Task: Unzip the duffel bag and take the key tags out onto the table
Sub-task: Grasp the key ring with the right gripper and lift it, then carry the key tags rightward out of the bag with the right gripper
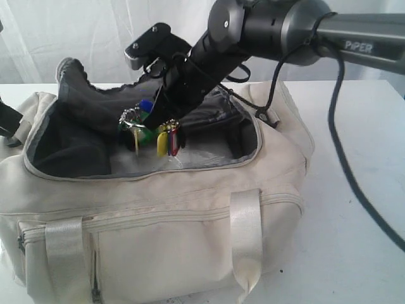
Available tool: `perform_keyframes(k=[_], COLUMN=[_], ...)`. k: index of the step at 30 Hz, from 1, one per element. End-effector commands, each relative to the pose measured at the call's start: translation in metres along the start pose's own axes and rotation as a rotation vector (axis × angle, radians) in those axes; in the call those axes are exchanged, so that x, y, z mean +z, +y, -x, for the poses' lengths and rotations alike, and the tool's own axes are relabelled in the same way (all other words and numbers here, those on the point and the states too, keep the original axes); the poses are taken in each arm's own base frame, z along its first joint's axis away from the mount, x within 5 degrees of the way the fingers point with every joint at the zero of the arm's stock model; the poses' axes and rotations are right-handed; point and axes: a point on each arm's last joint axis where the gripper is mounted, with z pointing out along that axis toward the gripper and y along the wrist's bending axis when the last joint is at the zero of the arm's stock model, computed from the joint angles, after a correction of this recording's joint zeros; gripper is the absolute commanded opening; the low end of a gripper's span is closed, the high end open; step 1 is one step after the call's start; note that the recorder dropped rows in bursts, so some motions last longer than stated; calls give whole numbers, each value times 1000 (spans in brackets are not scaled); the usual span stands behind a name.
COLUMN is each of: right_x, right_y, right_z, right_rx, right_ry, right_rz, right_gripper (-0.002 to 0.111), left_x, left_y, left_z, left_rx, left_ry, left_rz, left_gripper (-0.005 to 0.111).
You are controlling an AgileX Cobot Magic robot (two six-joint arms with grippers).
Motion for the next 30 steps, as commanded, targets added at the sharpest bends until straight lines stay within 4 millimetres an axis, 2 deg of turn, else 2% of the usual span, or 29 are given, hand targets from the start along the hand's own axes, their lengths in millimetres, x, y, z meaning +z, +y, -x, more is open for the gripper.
perform_keyframes(k=[1, 6, 9, 13, 17, 21, 25, 30], right_x=[-39, -79, -107, -144, -185, -218, -220, -200], right_y=[1, 1, -7, -17, -18, -15, -9, -12], right_z=[14, 21, 18, 7, -7, -36, -71, -110], right_rx=[-2, 19, 153, 241, 269, 349, 418, 478], right_ry=[-49, -63, -73, -28, -23, 17, 108, 235], right_rz=[-16, -85, -125, -134, -191, -316, -383, -459], right_gripper=[0, 0, 0, 0, 0, 0, 0, 0], left_x=[-1, -1, -1, -1, -1, -1, -1, -1], left_y=[-2, -2, -2, -2, -2, -2, -2, -2], left_z=[-3, -3, -3, -3, -3, -3, -3, -3], left_rx=[-10, -11, 1, 8, 8, 5, 4, 4], left_ry=[8, 6, 8, 8, 8, 6, 6, 6], left_rz=[-15, -17, -17, -17, -17, -21, -23, -23], left_gripper=[0, 0, 0, 0, 0, 0, 0, 0])
